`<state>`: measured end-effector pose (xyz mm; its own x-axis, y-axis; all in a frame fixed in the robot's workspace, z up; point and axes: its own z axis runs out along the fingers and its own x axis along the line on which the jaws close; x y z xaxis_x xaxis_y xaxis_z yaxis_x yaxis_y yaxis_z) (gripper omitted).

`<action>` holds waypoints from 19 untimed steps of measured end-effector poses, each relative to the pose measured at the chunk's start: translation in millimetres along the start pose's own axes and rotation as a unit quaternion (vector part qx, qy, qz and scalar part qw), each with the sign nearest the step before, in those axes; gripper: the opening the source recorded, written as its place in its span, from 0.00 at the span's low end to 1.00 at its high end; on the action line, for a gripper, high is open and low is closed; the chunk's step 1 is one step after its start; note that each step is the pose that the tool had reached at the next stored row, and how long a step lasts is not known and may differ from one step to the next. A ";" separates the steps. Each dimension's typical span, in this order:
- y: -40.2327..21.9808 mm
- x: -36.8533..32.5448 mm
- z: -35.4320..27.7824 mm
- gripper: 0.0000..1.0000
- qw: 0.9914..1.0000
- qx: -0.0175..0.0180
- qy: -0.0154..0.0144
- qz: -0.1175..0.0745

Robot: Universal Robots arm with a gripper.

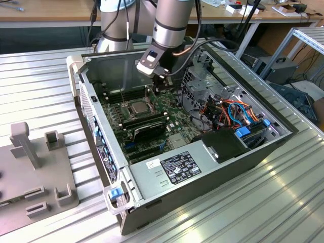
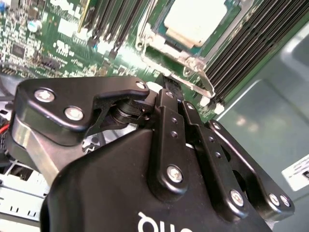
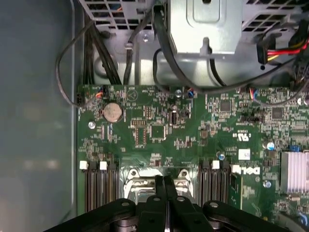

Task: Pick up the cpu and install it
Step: 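Close the cpu cover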

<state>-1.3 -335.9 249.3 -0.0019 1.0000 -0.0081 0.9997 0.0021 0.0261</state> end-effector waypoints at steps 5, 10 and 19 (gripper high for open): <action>-6.9 0.1 -0.2 0.11 1.000 0.000 0.000 0.000; -7.3 0.1 -0.2 0.11 1.000 0.000 0.000 0.000; -10.9 0.0 0.1 0.11 1.000 0.000 0.000 0.000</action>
<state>-12.2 -335.9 248.9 -0.0020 1.0000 -0.0083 0.9997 0.0022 0.0259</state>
